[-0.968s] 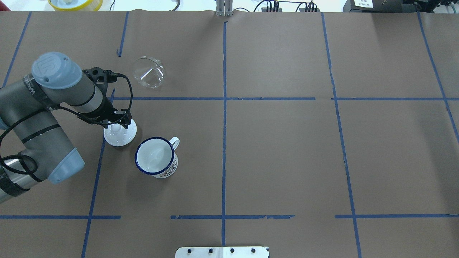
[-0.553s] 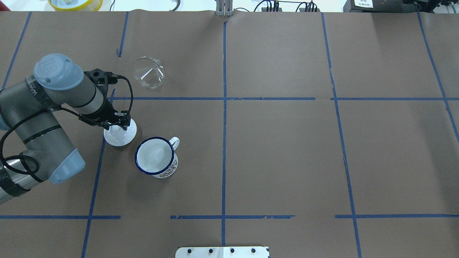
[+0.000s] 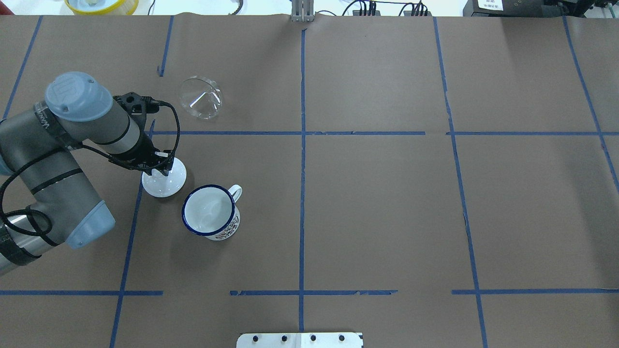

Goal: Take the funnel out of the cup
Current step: 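Lower the left gripper and grasp the white lid by its knob, then lift the white lid and carry it over the mug with the left gripper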

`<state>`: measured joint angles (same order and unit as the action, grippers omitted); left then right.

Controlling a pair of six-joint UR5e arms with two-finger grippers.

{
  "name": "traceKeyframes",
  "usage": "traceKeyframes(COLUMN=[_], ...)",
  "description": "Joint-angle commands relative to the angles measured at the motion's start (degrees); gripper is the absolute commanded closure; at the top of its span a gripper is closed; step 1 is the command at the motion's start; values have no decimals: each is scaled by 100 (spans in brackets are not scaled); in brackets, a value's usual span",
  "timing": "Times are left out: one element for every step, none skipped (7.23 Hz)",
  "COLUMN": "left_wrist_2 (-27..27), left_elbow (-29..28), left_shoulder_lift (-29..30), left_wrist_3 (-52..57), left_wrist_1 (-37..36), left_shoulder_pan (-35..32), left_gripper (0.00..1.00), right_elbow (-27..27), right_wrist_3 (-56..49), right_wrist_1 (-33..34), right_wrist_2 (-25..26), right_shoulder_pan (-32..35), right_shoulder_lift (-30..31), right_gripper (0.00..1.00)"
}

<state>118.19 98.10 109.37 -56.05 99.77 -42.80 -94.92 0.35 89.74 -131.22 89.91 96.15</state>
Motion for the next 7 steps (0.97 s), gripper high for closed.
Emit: traceKeyframes(left_wrist_2=[-6, 2, 2, -6, 2, 2, 2], left_elbow=[199, 514, 1022, 1488, 1928, 2350, 2598], left_shoulder_lift=[-13, -126, -257, -224, -171, -153, 29], left_wrist_3=[6, -3, -3, 6, -3, -133, -483], left_wrist_1=[-62, -211, -569, -1182, -1693, -2046, -2432], left_shoulder_pan=[-26, -79, -105, -253, -464, -483, -466], left_gripper=[100, 100, 100, 100, 100, 100, 100], right_elbow=[0, 0, 0, 0, 0, 0, 0], right_wrist_3=[0, 0, 0, 0, 0, 0, 0], right_wrist_1=[0, 0, 0, 0, 0, 0, 0], right_wrist_2=[0, 0, 0, 0, 0, 0, 0], right_shoulder_pan=[0, 0, 0, 0, 0, 0, 0], right_shoulder_lift=[0, 0, 0, 0, 0, 0, 0], right_gripper=[0, 0, 0, 0, 0, 0, 0])
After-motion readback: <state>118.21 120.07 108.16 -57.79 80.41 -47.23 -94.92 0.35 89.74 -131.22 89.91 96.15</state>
